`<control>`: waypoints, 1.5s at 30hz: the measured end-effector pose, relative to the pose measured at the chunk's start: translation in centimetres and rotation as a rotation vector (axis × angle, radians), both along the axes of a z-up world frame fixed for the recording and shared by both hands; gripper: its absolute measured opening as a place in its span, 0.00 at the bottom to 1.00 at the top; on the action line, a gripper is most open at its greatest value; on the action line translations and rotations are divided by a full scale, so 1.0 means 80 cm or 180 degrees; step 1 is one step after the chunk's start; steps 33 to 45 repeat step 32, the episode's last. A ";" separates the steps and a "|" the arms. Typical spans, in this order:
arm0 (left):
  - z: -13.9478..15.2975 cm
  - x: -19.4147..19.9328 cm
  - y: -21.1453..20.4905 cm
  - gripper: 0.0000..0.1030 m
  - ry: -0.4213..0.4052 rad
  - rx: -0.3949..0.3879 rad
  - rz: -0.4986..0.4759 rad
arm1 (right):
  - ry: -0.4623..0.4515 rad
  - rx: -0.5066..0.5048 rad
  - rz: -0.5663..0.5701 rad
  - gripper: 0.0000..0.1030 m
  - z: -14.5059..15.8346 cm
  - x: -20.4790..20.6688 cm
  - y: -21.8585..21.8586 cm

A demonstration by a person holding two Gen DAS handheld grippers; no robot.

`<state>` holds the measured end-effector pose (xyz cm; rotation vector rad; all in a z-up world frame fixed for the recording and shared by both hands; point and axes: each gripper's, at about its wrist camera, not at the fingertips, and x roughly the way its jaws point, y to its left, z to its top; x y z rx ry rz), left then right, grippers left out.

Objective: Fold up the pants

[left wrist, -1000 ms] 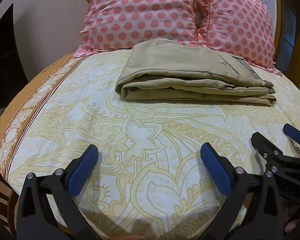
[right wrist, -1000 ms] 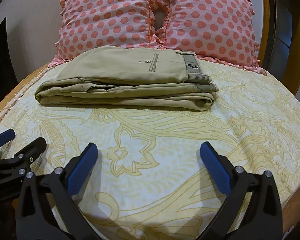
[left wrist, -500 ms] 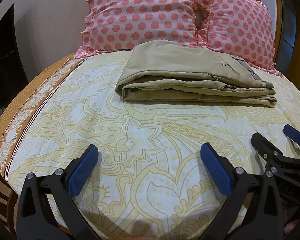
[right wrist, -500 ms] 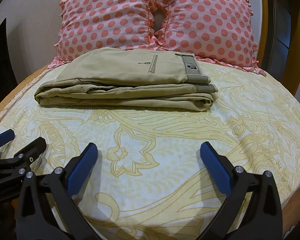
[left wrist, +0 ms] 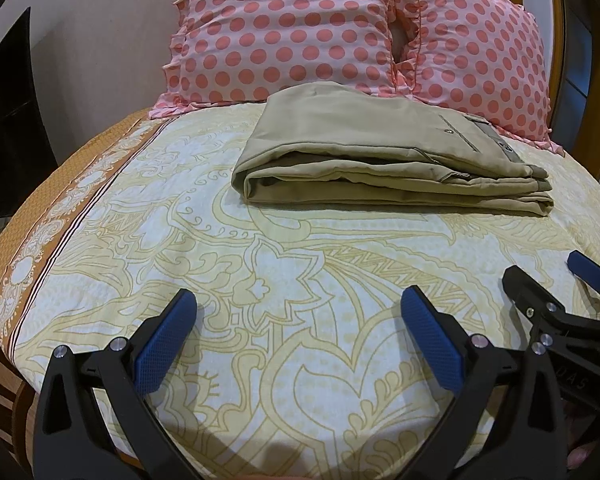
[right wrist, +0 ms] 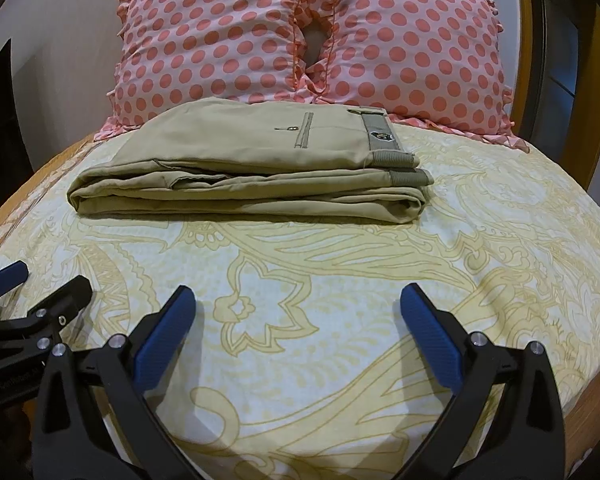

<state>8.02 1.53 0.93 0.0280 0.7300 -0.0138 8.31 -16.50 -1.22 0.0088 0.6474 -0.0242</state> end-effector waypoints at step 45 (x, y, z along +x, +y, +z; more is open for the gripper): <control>0.000 0.005 0.003 0.99 -0.0009 0.0012 0.0039 | -0.0045 -0.0001 -0.0030 0.98 -0.001 -0.001 0.000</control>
